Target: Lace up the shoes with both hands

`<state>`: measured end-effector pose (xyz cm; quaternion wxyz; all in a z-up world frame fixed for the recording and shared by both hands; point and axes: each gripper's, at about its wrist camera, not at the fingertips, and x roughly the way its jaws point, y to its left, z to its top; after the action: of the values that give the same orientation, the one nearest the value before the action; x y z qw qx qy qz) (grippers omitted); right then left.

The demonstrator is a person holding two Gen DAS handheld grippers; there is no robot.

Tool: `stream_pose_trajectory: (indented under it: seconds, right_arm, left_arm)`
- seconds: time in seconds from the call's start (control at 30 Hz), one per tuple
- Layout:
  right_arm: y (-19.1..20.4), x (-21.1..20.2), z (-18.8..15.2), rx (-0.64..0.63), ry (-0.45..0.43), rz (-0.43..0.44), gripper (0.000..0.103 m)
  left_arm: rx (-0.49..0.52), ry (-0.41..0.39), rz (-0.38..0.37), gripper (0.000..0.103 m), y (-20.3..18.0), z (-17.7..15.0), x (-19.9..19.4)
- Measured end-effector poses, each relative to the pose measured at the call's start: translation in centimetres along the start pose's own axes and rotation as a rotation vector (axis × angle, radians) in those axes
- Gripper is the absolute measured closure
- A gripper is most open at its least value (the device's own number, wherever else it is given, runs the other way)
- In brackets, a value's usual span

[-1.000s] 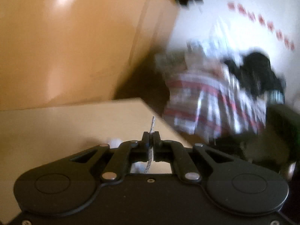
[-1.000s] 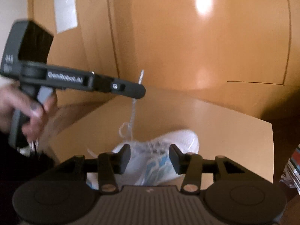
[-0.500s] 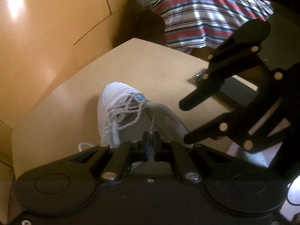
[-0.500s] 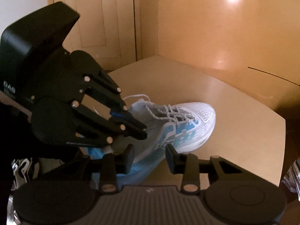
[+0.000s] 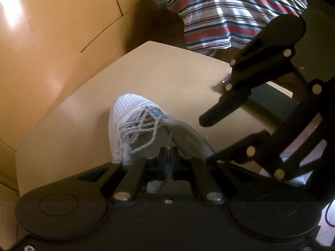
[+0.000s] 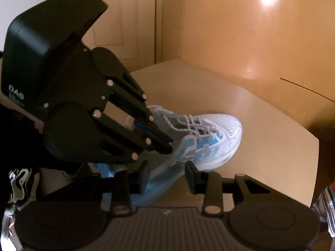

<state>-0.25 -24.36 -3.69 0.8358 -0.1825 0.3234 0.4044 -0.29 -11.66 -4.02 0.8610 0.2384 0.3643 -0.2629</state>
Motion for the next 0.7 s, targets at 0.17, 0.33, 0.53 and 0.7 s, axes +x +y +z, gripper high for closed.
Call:
stream_pose_trajectory:
  seconds: [0.17,0.33,0.53,0.7]
  right_arm:
    - [-0.2,0.2,0.0,0.008,0.003,-0.003,0.065]
    - [-0.4,0.2,0.0,0.013,0.010,-0.004,0.065]
    - [-0.8,-0.1,0.0,0.033,0.009,-0.016,0.065]
    - [-2.2,-0.8,0.1,0.099,-0.004,-0.011,0.065]
  left_arm:
    - [0.005,-0.007,-0.003,0.102,-0.2,0.1,0.1]
    - [0.014,-0.014,-0.007,0.102,-0.2,-0.1,-0.4]
    - [0.015,-0.028,-0.003,0.102,-0.2,0.1,-0.6]
    - [0.020,-0.035,-0.004,0.103,-0.3,0.2,-0.6]
